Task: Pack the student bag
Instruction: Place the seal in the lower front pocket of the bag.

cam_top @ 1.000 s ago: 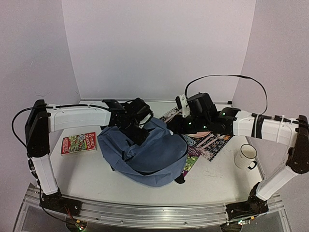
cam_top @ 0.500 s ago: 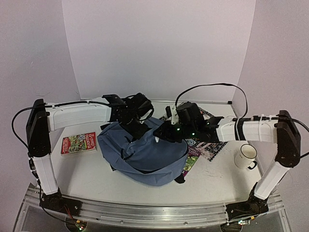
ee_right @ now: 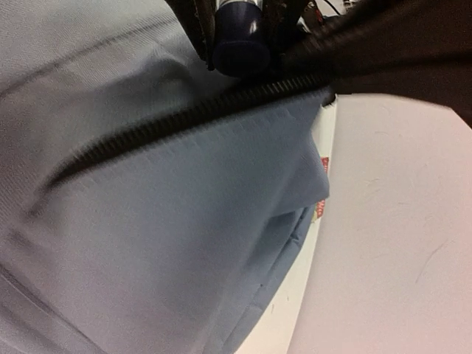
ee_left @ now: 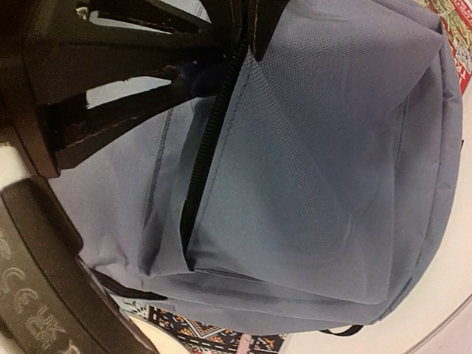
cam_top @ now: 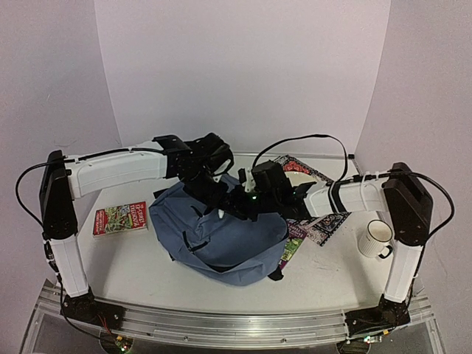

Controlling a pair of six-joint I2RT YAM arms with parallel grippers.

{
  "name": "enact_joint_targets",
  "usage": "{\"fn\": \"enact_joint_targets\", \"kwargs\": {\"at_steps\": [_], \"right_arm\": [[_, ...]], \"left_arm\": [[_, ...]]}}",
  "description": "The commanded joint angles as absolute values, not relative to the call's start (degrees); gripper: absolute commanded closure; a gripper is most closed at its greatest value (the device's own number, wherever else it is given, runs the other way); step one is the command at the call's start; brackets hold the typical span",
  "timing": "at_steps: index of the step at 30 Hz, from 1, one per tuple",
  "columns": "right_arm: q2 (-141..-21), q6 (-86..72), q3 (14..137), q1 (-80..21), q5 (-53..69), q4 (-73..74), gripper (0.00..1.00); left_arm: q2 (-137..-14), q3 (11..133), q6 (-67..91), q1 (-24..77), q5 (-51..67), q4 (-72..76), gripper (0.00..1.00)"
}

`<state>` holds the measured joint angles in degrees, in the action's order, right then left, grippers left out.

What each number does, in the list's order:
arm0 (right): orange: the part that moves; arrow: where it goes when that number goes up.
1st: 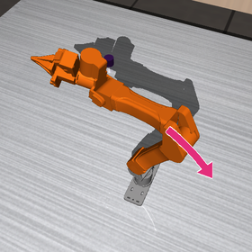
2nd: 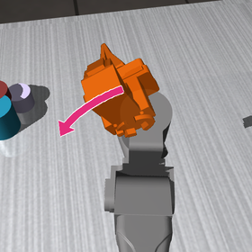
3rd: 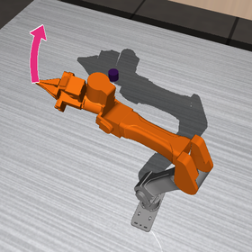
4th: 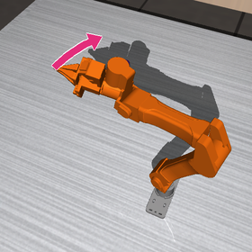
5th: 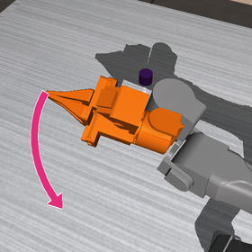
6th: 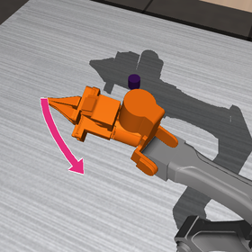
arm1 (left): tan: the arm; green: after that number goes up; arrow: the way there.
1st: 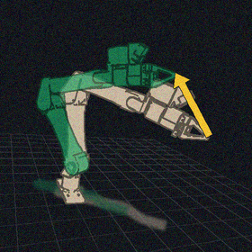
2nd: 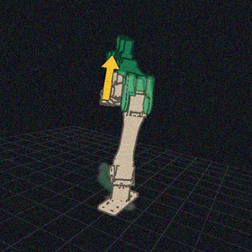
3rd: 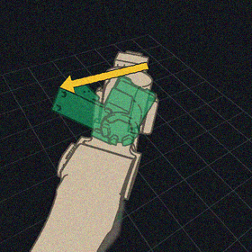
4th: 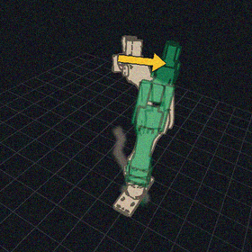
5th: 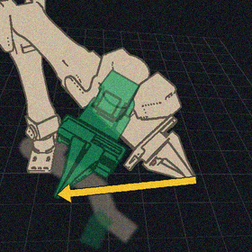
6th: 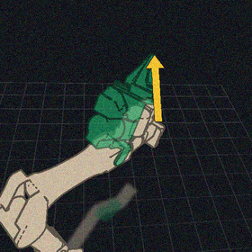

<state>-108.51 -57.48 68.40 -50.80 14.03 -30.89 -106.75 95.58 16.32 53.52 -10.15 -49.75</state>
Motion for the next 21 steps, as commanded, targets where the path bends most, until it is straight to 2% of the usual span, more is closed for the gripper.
{"fn": "enact_joint_targets", "kwargs": {"at_steps": [1,10,16,21], "right_arm": [[-110.69,-62.13,72.44,-50.64,14.65,-36.64,0.95],[-112.92,-70.49,72.35,-49.96,6.93,-41.05,0.93],[-115.08,-70.75,74.49,-49.95,7.35,-42.16,0.81],[-114.44,-66.78,74.55,-50.1,10.66,-39.15,0.63]], "left_arm": [[-101.16,95.74,20.67,53.88,-3.83,-48.97,1.0],[-98.89,94.22,27.55,54.13,3.28,-48.2,1.0],[-97.77,93.58,28.48,54.05,0.13,-47.77,1.0],[-98.19,92.56,28.22,54.05,-3.69,-47.6,1.0]]}}
